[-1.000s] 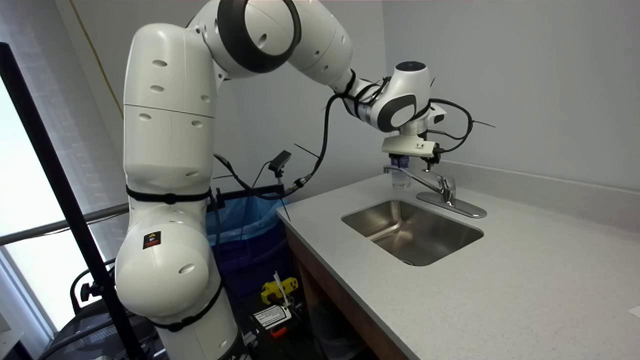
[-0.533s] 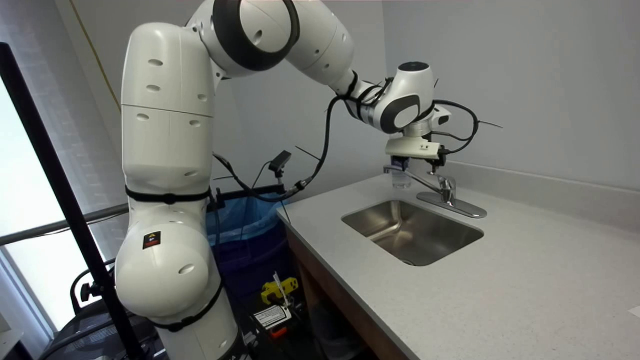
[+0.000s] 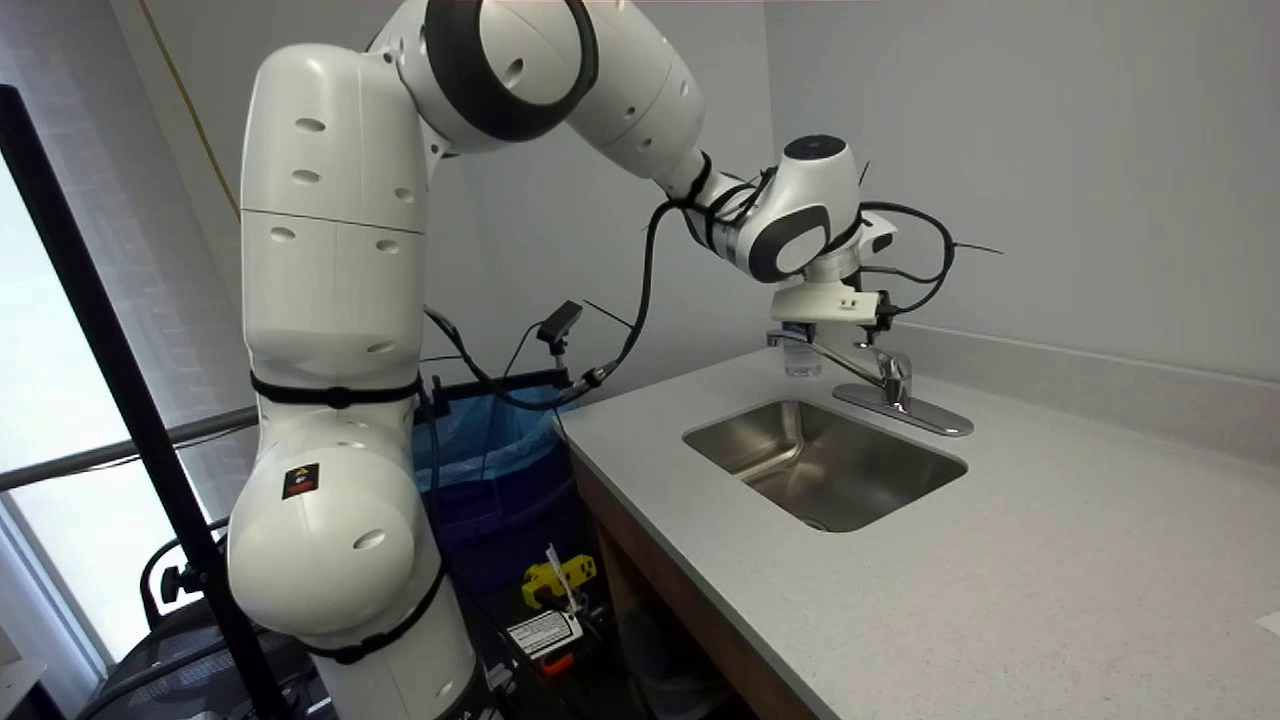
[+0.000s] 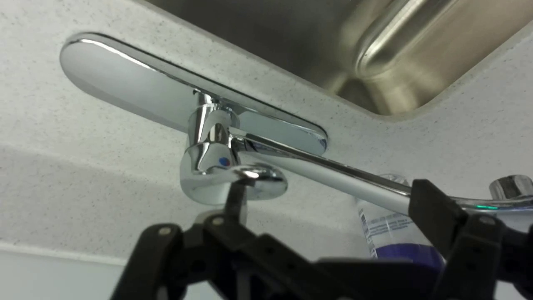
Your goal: Move the spout to the left and close the tap
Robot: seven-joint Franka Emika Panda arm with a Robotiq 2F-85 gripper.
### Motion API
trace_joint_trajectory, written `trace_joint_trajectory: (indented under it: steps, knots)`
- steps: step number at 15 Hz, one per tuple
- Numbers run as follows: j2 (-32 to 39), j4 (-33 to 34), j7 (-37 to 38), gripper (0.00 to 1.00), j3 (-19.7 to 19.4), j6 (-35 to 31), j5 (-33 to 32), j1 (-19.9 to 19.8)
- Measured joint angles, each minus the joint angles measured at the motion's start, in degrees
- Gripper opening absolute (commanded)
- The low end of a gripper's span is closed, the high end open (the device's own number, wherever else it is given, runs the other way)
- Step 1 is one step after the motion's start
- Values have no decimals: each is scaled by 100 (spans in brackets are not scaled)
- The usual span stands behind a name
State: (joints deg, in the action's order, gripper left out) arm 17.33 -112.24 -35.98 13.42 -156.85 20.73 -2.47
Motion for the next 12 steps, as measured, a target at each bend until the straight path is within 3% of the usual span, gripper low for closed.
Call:
trace_joint_trajectory:
  steps: [6,9,12]
  knots:
    - [9,-184,-907,100,532,-943,712,-182]
    - [-36,-186,-999,100,595,-929,765,-210]
    - [-231,-187,-845,100,480,-438,634,-210]
